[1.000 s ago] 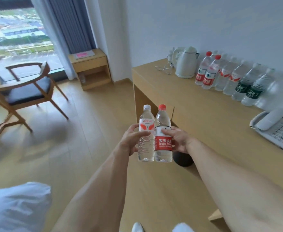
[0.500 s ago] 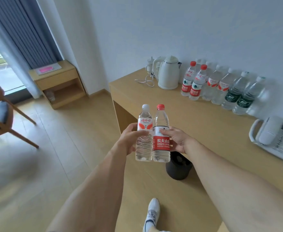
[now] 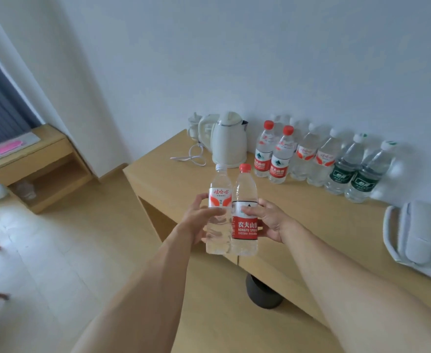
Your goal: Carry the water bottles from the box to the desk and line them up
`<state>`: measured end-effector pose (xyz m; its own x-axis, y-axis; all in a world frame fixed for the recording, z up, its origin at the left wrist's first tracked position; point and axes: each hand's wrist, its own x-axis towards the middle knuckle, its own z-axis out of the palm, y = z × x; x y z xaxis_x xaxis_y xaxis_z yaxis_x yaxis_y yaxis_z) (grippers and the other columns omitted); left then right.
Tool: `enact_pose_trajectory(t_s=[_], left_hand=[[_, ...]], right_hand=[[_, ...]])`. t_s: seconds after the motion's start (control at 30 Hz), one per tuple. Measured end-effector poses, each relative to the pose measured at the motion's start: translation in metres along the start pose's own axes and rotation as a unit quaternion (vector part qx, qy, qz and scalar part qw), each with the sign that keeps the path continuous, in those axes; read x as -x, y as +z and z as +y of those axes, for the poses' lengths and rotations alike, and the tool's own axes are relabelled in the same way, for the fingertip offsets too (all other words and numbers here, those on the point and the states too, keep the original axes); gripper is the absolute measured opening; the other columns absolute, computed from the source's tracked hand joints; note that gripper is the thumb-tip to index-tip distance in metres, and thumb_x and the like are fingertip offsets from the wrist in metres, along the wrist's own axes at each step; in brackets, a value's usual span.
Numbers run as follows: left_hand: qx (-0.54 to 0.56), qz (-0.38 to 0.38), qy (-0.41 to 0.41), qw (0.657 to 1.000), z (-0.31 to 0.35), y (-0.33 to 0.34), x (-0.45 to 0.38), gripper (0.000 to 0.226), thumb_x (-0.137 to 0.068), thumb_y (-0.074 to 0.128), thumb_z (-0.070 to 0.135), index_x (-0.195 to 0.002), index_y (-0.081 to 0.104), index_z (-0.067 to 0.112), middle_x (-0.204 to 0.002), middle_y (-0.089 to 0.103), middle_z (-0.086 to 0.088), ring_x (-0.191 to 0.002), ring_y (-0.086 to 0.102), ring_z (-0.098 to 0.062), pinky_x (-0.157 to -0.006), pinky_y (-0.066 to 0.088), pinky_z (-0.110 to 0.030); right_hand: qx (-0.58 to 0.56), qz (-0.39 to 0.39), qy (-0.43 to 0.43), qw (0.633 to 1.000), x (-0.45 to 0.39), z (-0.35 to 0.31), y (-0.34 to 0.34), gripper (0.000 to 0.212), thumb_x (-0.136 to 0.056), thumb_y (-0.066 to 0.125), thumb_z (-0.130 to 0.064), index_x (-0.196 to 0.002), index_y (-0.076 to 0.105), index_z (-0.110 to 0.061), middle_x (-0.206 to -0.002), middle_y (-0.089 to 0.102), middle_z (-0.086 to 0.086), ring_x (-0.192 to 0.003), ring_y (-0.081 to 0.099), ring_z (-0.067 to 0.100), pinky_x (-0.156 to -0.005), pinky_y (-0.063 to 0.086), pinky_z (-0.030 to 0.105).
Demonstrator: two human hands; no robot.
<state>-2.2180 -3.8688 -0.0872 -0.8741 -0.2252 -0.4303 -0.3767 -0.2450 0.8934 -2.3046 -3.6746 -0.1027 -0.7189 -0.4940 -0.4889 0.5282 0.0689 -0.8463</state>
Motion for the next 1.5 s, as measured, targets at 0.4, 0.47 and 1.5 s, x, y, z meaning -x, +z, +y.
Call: enact_pose_trajectory(t_s=[0.4,0.47,1.5], left_hand=[[-0.054,-0.185,0.032,0.981,0.034,0.106,-0.113,0.071,-0.065,0.082,0.003,-0.13,0.056,0.014,-0.098,0.072,-0.007,-0.088,0.068,-0.027,-0.073,0.054,-0.043],[-0.08,-0.209,0.04,0.974,0.043,0.117,-0.127,0.074,-0.059,0.082,0.011,-0.128,0.056,0.016,-0.103,0.072,-0.009,-0.088,0.068,-0.028,-0.075,0.051,-0.046],[-0.259,-0.229,0.202,0.916,0.041,0.12,-0.206,0.074,-0.057,0.086,0.002,-0.115,0.056,0.036,-0.103,0.07,0.012,-0.099,0.066,-0.001,-0.079,0.053,-0.016]], right_hand=[[-0.044,0.194,-0.052,0.979,-0.01,-0.036,-0.096,0.048,-0.077,0.082,-0.008,-0.119,0.061,-0.019,-0.111,0.073,0.013,-0.106,0.068,0.034,-0.094,0.054,0.054],[-0.047,0.22,-0.063,0.972,-0.011,-0.042,-0.105,0.049,-0.077,0.081,-0.007,-0.118,0.061,-0.023,-0.114,0.072,0.01,-0.107,0.067,0.032,-0.091,0.055,0.051],[0.172,0.353,-0.125,0.911,-0.064,-0.051,-0.142,0.069,-0.062,0.09,-0.008,-0.103,0.053,-0.048,-0.103,0.069,-0.017,-0.095,0.062,-0.008,-0.077,0.047,0.021]])
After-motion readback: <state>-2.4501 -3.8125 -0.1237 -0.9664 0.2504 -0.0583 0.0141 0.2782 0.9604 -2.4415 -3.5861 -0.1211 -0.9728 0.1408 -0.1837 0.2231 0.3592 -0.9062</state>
